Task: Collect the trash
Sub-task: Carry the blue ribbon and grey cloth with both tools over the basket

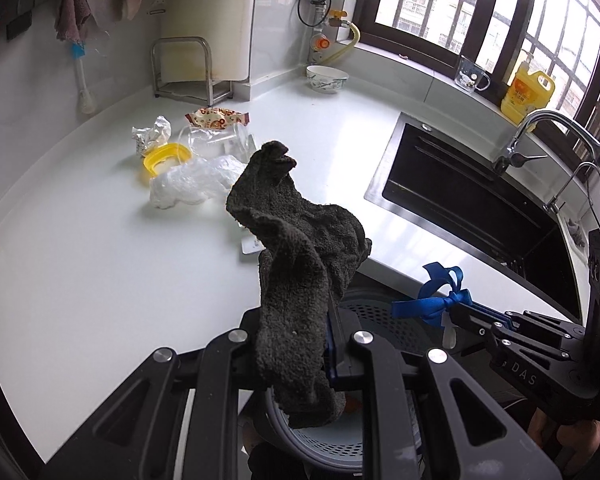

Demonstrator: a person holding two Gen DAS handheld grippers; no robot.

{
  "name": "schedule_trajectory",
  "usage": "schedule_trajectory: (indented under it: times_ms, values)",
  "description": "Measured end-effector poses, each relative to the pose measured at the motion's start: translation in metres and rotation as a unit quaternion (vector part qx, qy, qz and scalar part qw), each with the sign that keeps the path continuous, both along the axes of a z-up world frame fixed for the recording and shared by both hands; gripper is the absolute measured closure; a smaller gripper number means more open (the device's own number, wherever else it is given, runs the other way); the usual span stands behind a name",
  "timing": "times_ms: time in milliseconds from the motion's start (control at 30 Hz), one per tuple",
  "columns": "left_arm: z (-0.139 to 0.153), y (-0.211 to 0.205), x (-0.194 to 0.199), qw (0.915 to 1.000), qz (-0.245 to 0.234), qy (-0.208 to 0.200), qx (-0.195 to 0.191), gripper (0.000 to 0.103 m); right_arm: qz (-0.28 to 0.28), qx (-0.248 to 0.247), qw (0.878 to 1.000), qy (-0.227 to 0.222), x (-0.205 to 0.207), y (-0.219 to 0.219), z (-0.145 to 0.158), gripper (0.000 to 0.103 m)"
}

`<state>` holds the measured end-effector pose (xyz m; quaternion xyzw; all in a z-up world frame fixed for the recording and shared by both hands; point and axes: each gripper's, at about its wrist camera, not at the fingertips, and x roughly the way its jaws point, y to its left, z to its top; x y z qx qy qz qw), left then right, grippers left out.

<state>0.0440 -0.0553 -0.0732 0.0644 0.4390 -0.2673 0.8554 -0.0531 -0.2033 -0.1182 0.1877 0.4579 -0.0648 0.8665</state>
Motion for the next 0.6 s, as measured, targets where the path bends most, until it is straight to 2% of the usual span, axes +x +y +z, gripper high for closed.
schedule_trajectory:
  times_ms: [600]
  values:
    - [-0.04,-0.031,-0.068,0.9985,-0.001,0.039,0.039,0.085,0.036,0.023,0.999,0.024,-0.049,-0.007,-0.036,0.093]
